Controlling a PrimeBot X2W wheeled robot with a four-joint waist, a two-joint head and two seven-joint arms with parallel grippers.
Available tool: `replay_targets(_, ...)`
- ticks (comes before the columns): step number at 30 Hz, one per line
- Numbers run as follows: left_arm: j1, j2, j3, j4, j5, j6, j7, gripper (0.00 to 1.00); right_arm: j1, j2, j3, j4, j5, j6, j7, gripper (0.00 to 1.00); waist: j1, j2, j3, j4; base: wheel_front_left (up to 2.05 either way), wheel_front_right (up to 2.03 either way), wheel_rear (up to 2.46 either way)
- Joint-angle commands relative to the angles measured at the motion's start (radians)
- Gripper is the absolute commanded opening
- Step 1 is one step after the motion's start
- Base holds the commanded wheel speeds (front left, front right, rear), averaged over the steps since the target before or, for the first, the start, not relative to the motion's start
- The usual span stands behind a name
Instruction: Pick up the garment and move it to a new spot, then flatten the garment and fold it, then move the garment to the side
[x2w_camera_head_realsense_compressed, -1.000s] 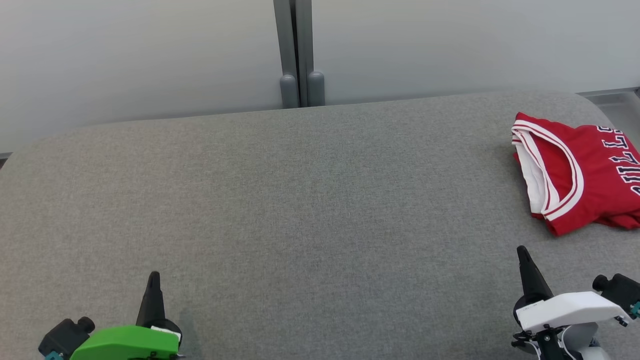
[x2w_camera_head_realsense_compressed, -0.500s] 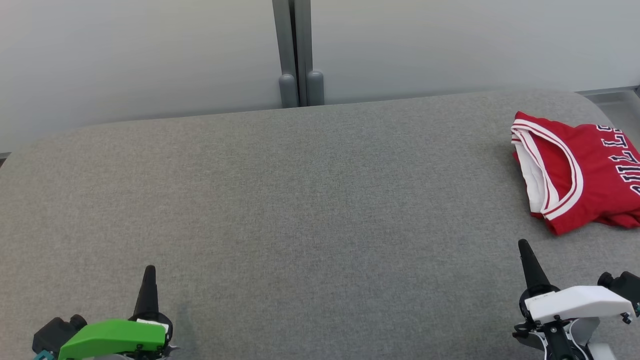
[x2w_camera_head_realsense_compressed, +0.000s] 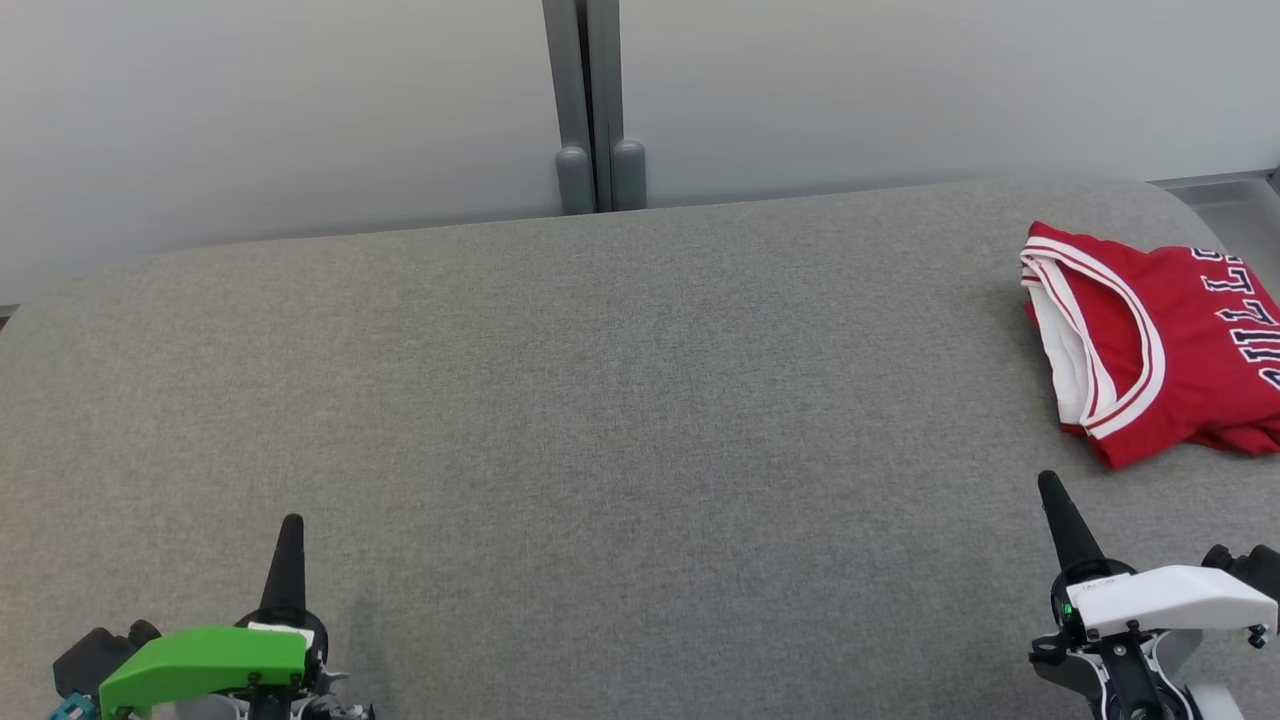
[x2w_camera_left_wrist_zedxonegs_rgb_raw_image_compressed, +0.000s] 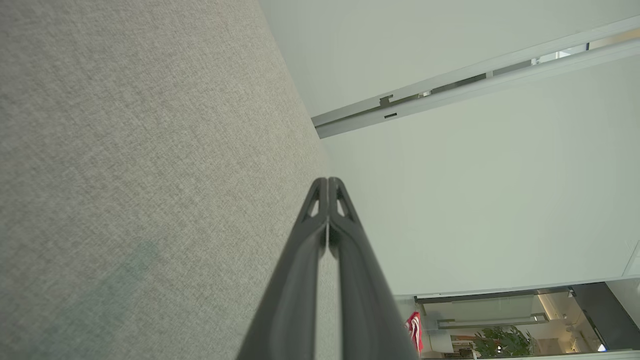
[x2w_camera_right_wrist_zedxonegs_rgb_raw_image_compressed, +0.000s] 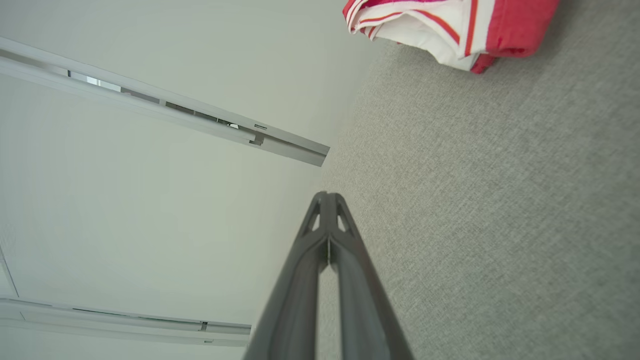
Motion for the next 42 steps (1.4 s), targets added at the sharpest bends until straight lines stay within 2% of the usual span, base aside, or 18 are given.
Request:
replay_targets(1, -0.029, 0.009, 0.007, -0.010, -0.020, -0.006, 0.007, 0.00, -0.019, -0.006, -0.005, -0.012, 0.025, -0.001, 0.007, 0.00, 0.0000, 0.0000, 0.000, 0.000, 0.00, 0.00, 0.00)
replay_targets(42, -0.075, 0.008, 0.058, -0.009, -0.285, -0.019, 0.095, 0.00, -0.035, -0.008, -0.023, -0.029, 0.343, -0.001, 0.090, 0.00, 0.0000, 0.0000, 0.005, -0.006, 0.00, 0.00, 0.00)
